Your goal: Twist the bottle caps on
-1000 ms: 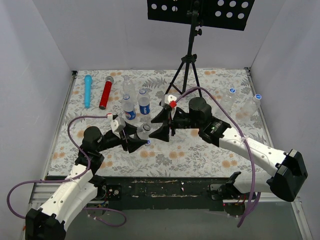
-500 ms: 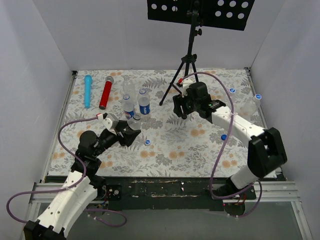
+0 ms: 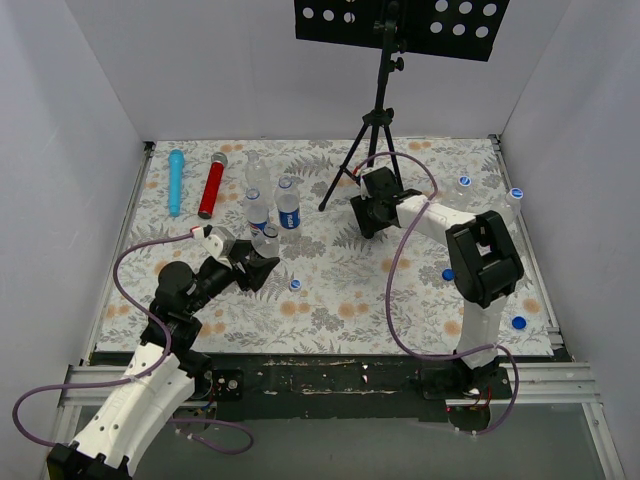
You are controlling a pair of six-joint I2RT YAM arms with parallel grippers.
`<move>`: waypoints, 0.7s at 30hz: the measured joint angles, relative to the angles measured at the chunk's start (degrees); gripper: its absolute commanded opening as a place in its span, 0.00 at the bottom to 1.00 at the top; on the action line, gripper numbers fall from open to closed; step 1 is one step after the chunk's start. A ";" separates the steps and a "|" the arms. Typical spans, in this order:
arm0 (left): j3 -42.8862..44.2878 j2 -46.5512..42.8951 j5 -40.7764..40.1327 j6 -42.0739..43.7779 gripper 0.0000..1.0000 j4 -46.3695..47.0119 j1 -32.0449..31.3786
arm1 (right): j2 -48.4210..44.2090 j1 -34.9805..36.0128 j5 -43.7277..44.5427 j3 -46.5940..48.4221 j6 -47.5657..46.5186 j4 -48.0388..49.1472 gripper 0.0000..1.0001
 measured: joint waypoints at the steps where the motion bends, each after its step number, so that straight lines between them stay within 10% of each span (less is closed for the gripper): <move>1: 0.00 0.00 0.00 -0.02 0.33 -0.02 0.00 | 0.79 -0.02 0.00 0.46 0.07 0.00 0.56; 13: 0.02 0.74 0.52 0.02 0.34 -0.15 0.00 | 3.52 -0.02 -0.74 1.33 0.79 -0.70 0.24; 21: 0.17 3.69 9.40 1.36 0.37 0.37 0.00 | -9.51 3.67 -2.58 -13.64 1.31 -3.08 0.22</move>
